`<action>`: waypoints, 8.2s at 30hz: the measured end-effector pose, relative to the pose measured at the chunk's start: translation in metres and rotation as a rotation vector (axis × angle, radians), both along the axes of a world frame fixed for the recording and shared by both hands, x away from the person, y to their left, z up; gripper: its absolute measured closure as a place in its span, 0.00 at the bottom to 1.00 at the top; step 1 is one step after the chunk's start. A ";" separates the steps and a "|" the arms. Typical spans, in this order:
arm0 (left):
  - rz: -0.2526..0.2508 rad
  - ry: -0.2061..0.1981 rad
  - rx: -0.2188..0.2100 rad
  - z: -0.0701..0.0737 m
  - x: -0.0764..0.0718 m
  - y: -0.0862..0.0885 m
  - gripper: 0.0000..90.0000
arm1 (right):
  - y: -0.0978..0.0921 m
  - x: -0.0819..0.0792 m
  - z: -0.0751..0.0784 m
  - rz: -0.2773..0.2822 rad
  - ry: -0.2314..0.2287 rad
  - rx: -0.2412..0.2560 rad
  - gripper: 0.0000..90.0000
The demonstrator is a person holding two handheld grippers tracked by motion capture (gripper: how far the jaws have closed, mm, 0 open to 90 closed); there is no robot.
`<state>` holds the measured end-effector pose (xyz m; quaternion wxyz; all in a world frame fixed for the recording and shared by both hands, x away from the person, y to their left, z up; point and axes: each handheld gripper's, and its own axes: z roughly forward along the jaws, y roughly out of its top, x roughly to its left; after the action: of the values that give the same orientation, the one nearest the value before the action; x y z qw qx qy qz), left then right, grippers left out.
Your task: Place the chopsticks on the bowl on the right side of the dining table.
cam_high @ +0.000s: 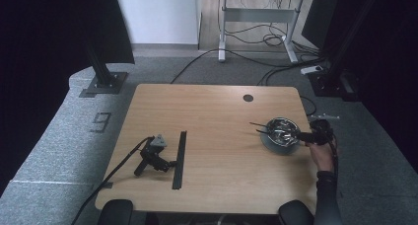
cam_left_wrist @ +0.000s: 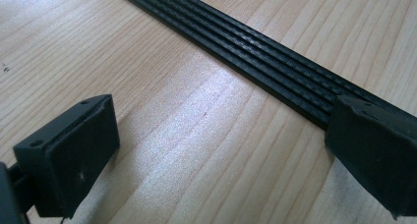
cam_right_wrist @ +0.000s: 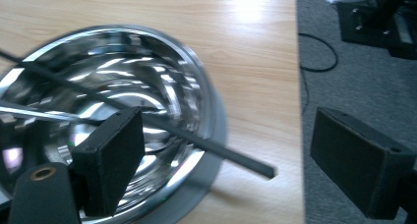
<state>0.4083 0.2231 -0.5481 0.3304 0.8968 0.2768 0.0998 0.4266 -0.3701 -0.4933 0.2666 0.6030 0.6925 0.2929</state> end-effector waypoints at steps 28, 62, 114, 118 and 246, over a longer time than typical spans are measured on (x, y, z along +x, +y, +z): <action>0.000 0.000 0.000 0.000 0.000 0.000 0.00 | 0.036 -0.006 -0.017 0.100 0.042 -0.011 0.14; 0.000 0.000 -0.001 0.000 0.000 0.000 0.00 | 0.018 0.009 -0.028 0.074 0.035 -0.024 0.13; -0.001 -0.001 0.001 0.000 0.000 0.000 0.00 | 0.042 -0.085 0.020 0.274 -0.009 0.014 0.13; -0.001 0.000 0.000 0.000 0.000 0.000 0.00 | 0.054 -0.086 0.023 0.322 -0.015 0.029 0.12; -0.004 -0.003 0.004 0.000 0.001 0.000 0.00 | 0.377 0.015 -0.032 0.865 0.041 -0.041 0.05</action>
<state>0.4088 0.2235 -0.5480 0.3293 0.8979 0.2742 0.1010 0.4414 0.0065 -0.5250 0.1172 0.2576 0.8923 0.3518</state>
